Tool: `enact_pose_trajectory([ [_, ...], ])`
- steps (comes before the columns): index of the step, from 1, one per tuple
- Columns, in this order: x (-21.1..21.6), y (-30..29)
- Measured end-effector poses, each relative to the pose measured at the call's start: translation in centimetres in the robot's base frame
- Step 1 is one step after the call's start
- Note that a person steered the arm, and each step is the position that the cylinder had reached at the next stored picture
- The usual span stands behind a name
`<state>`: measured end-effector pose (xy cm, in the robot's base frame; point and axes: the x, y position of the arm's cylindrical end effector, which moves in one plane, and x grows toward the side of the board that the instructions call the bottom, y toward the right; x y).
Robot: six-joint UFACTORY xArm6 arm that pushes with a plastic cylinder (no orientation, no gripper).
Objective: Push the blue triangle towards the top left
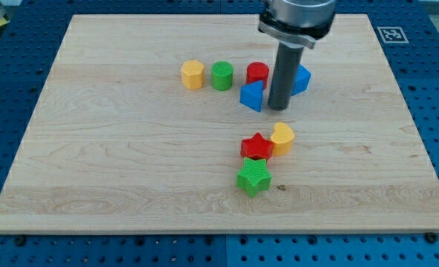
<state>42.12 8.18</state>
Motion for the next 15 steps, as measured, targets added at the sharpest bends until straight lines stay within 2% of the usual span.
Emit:
enact_pose_trajectory([
  [2,-0.6,-3.6],
  [5,-0.1,-15.3],
  [6,0.0,-17.5],
  [10,-5.3,-18.1],
  [14,-5.3,-15.7],
  [15,-5.3,-16.7],
])
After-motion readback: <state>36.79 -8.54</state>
